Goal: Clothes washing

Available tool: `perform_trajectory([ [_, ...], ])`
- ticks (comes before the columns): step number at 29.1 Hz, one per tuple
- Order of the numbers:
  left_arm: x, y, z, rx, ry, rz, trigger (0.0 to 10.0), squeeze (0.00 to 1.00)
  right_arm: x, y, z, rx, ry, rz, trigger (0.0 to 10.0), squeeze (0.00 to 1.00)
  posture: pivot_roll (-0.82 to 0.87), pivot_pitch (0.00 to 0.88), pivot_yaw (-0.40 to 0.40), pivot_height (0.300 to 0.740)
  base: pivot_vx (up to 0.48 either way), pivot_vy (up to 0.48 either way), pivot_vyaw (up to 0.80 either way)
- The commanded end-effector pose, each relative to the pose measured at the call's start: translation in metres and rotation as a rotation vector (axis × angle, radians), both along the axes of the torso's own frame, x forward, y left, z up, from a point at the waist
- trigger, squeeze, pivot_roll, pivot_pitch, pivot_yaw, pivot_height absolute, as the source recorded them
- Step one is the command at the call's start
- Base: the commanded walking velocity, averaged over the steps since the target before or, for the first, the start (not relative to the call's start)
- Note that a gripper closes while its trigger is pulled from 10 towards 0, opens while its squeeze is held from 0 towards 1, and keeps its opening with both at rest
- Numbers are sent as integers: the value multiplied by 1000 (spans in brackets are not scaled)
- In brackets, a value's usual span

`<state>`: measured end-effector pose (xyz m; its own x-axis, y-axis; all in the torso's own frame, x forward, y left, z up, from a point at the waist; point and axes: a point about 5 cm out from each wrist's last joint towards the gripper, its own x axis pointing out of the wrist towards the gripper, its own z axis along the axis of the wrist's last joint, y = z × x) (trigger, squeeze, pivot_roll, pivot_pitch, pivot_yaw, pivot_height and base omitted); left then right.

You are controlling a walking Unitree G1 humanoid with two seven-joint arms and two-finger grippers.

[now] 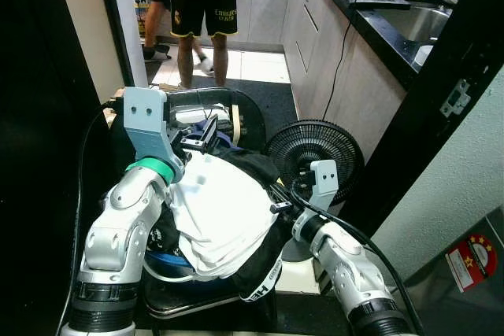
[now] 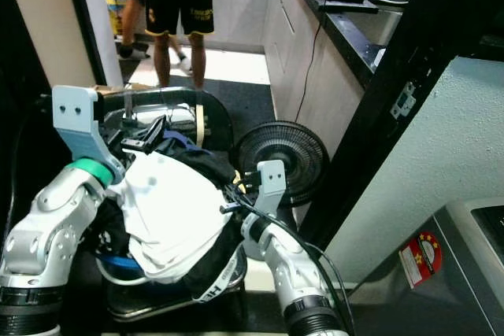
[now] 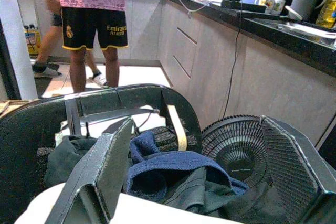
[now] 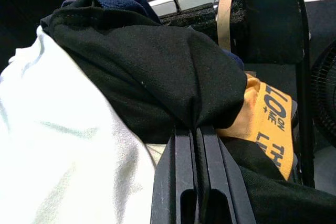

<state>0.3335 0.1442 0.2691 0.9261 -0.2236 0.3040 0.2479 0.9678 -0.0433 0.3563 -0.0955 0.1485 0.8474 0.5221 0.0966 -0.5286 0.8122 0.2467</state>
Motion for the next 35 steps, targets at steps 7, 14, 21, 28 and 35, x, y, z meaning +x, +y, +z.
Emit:
perform_trajectory([
  [7,-2,-3,-3,6,11,-5,10000,0,2,-4,0,24,4,-20,0,0,-10,116,-33,740,0,0,0],
  [14,-1,0,-2,2,10,7,10000,0,10,-7,45,89,-117,-2,0,0,-9,110,-32,740,0,0,0],
  [21,0,1,-1,-7,5,16,10000,0,17,-19,128,145,-346,-3,0,0,-15,105,-36,740,0,0,0],
  [28,0,1,-1,-19,2,24,10000,0,17,-37,173,199,-472,-86,0,0,-15,101,-37,740,0,0,0],
  [35,0,-1,-1,-24,1,23,10000,0,12,-54,208,289,-564,-169,0,0,-13,96,-29,740,0,0,0],
])
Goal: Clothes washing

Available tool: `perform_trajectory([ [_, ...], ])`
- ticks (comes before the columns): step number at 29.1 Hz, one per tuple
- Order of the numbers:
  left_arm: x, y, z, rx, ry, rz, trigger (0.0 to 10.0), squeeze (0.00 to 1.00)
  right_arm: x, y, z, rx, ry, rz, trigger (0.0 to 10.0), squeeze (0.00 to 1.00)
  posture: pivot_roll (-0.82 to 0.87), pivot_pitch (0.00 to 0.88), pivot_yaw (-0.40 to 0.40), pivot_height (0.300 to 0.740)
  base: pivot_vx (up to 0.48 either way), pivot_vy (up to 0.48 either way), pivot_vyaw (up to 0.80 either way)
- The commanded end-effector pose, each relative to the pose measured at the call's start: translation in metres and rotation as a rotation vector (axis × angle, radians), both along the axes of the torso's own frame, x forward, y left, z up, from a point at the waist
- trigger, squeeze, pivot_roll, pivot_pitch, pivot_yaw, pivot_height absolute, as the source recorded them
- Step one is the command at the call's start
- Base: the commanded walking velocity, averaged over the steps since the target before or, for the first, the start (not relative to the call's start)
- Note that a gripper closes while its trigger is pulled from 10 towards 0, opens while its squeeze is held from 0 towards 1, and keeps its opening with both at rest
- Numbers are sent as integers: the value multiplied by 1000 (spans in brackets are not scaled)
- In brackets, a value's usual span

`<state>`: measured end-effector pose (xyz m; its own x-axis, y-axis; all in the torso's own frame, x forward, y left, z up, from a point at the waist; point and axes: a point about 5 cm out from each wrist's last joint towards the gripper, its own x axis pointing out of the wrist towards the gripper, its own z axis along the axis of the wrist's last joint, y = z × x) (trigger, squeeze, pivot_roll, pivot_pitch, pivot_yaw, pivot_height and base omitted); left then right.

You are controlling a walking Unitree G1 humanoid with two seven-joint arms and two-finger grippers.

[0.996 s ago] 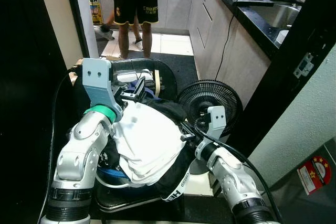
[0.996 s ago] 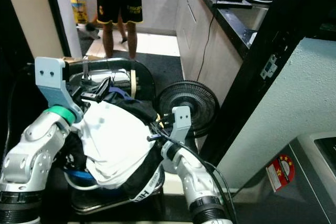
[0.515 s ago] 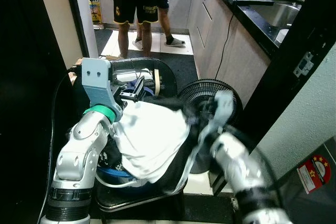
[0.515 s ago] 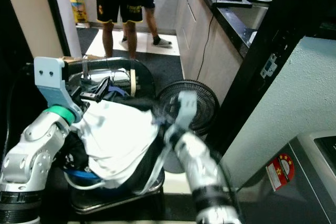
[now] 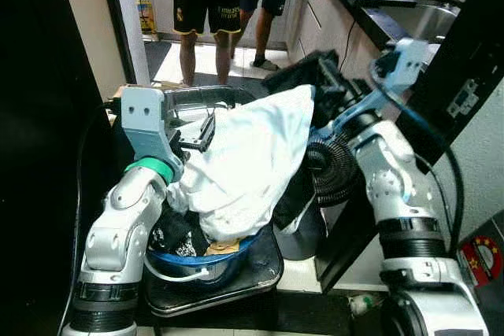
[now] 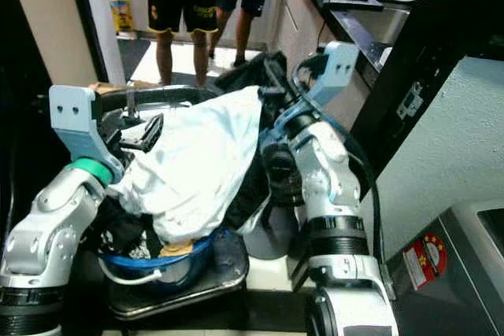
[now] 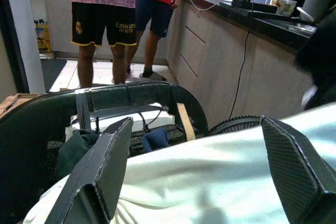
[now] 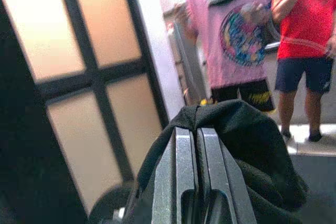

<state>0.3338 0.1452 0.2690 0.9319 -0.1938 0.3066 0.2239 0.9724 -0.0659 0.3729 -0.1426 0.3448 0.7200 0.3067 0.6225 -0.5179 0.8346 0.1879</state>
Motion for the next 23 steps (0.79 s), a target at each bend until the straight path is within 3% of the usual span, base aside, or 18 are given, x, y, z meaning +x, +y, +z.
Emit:
perform_trajectory([
  [1,0,-2,0,-1,-2,-3,10000,0,-7,-17,29,81,-92,-53,0,0,-13,95,-29,740,0,0,0],
  [2,0,-2,0,-1,-2,-3,10000,0,-7,-17,29,81,-92,-53,0,0,-13,95,-29,740,0,0,0],
  [3,0,-2,0,-3,-3,-4,10000,0,-10,-31,48,148,-135,-92,0,0,-11,94,-29,740,0,0,0],
  [4,0,-2,0,-3,-3,-4,10000,0,-10,-31,48,148,-135,-92,0,0,-11,94,-29,740,0,0,0],
  [5,0,-2,0,-3,-4,-5,10000,0,-13,-43,62,201,-165,-119,0,0,-11,93,-30,740,0,0,0],
  [14,0,-1,0,-4,-5,-2,10000,0,-24,-69,85,292,-236,-166,0,0,-12,82,-25,740,0,0,0],
  [18,1,-1,-1,1,-2,6,10000,0,-17,-59,65,188,-177,-182,0,0,-12,71,-23,740,0,0,0],
  [19,1,-1,-3,4,7,19,10000,0,-13,-50,47,112,-128,-178,0,0,-9,64,-22,740,0,0,0],
  [20,0,-1,-4,3,11,28,10000,0,-9,-41,30,55,-78,-171,3804,0,-8,58,-19,740,0,0,0],
  [21,0,-1,-5,-3,18,35,10000,0,-8,-35,17,14,-44,-174,6941,0,-8,58,-19,740,0,0,0],
  [23,0,-1,-5,-3,18,35,10000,0,-8,-35,17,14,-44,-174,6941,0,-8,58,-19,740,0,0,0],
])
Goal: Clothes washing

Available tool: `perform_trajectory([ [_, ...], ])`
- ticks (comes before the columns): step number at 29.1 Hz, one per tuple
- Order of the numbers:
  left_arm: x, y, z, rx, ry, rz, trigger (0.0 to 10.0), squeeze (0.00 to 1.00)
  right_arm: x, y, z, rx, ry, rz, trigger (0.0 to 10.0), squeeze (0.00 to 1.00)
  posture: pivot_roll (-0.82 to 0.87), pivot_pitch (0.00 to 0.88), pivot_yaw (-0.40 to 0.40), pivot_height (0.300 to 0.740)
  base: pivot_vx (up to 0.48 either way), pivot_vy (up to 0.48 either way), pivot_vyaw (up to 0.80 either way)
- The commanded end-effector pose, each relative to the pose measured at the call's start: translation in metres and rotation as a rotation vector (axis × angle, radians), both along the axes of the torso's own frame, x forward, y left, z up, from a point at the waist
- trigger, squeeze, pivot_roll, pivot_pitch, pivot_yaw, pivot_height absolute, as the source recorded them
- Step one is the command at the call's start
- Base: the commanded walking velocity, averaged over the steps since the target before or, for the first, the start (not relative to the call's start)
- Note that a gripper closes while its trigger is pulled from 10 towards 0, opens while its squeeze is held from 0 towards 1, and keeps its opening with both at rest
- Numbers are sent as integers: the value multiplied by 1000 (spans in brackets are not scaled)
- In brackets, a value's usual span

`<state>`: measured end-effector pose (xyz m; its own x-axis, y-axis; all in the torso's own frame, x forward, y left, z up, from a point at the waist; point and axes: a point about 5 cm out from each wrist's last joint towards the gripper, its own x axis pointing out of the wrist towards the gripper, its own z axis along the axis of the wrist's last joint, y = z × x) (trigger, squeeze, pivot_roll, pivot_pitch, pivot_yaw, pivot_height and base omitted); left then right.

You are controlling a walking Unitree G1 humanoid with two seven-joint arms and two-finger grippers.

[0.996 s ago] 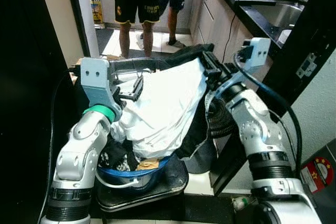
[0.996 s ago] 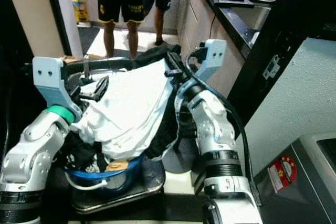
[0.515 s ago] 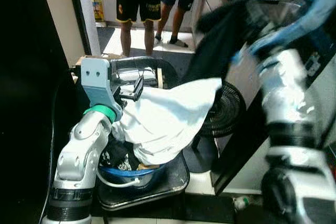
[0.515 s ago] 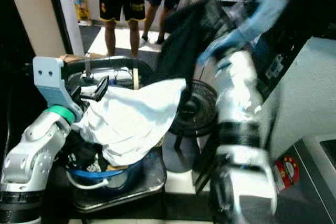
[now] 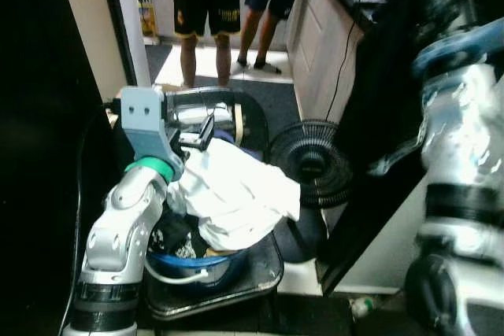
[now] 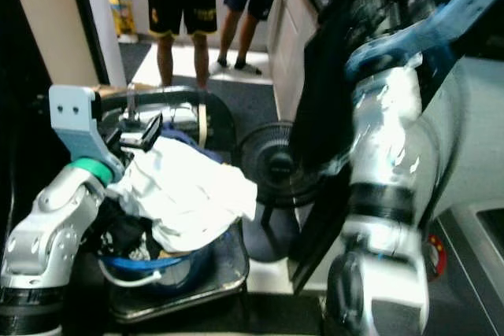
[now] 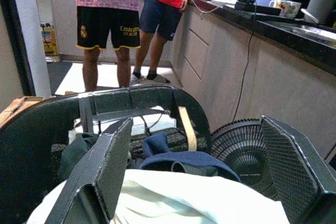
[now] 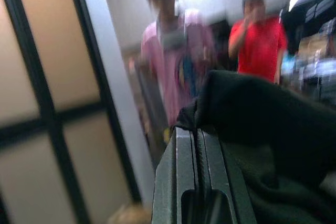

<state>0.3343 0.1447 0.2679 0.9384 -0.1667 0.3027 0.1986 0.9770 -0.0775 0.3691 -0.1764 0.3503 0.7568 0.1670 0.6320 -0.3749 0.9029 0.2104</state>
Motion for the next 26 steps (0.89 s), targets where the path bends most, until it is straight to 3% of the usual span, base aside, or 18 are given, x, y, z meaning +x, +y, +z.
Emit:
perform_trajectory([
  [1,-2,-1,-6,-3,25,8,10000,0,-2,3,-2,-49,8,-15,10000,0,-5,52,-14,740,0,0,0],
  [2,-3,-3,-8,-7,38,8,10000,0,0,7,-17,-75,53,-26,10000,0,-4,47,-11,740,0,0,0],
  [7,-5,-4,-11,-10,54,4,10000,0,0,11,-30,-94,80,-34,10000,0,-3,44,-6,740,0,0,0],
  [9,-6,-5,-13,27,54,52,10000,0,-1,22,-50,-168,128,-49,10000,0,-2,38,1,740,0,0,-400],
  [17,-6,1,-4,29,5,104,10000,0,-2,28,-59,-191,154,-66,10000,0,1,43,-7,740,0,0,-800],
  [26,-7,-3,-11,151,13,127,10000,0,3,29,-76,-221,211,-114,10000,0,9,52,-17,740,0,0,-800],
])
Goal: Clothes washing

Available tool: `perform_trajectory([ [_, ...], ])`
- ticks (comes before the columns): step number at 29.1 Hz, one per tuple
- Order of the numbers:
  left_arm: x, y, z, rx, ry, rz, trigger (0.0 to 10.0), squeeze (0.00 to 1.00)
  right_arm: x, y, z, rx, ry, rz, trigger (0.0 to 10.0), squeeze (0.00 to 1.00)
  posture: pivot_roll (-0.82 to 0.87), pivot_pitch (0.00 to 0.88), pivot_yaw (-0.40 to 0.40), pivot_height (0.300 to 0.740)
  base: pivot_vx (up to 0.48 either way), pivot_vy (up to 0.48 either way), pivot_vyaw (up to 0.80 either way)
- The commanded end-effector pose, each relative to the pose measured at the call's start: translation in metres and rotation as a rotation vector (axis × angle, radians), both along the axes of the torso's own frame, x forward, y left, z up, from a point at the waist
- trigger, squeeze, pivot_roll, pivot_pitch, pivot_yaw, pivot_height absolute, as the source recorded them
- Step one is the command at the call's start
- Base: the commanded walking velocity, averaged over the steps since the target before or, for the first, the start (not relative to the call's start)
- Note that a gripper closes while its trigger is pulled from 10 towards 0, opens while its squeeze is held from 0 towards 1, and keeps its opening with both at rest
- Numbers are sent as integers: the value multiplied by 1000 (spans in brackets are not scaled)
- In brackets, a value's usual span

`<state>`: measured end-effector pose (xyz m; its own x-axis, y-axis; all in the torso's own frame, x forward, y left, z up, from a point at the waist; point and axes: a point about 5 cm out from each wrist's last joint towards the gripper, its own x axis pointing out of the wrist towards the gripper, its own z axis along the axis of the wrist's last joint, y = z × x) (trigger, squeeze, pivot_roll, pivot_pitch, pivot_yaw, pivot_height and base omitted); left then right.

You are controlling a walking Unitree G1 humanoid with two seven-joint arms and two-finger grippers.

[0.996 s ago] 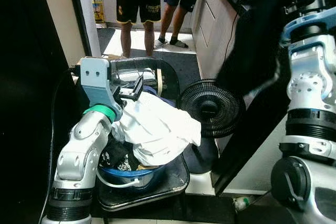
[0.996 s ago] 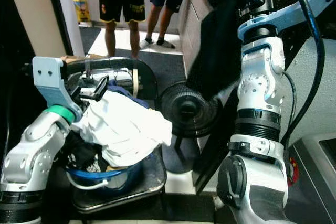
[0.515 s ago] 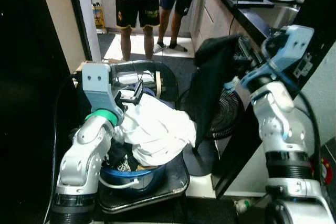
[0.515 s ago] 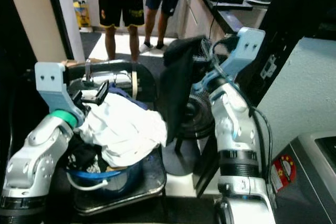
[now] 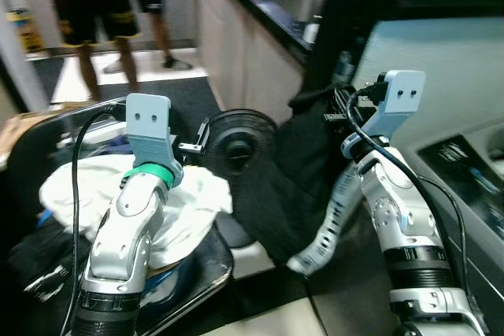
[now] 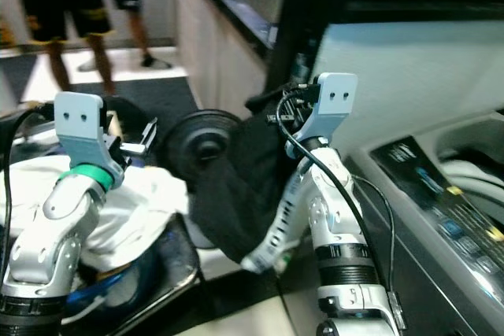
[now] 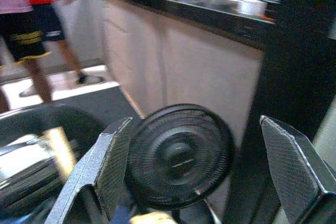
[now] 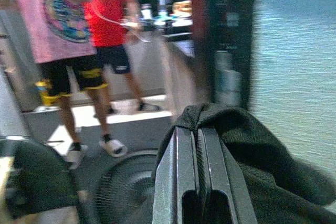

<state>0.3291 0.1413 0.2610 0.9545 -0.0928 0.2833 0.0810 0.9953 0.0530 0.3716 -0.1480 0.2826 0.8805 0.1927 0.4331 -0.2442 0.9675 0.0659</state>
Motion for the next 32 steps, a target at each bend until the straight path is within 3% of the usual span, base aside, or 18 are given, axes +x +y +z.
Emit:
perform_trajectory([
  [1,-2,0,-7,23,21,9,10000,0,0,3,-18,-51,36,-7,10000,0,13,48,-16,740,0,0,-800],
  [4,-3,0,-7,27,22,6,10000,0,-1,2,-24,-59,49,-8,10000,0,18,47,-12,740,0,0,-800],
  [6,-3,2,-7,79,0,-1,10000,0,-1,0,-30,-32,78,-22,10000,0,26,43,11,740,0,0,-800],
  [19,7,6,-13,65,52,-40,10000,0,-3,2,-51,8,110,-50,10000,0,68,26,96,740,0,0,-800],
  [24,8,10,-39,55,164,-44,10000,0,-5,0,-76,-10,183,-58,10000,0,71,22,95,740,0,0,-800],
  [32,1,9,-70,86,243,-41,10000,0,-7,-7,-99,-48,249,-77,10000,0,57,25,79,740,0,0,-800],
])
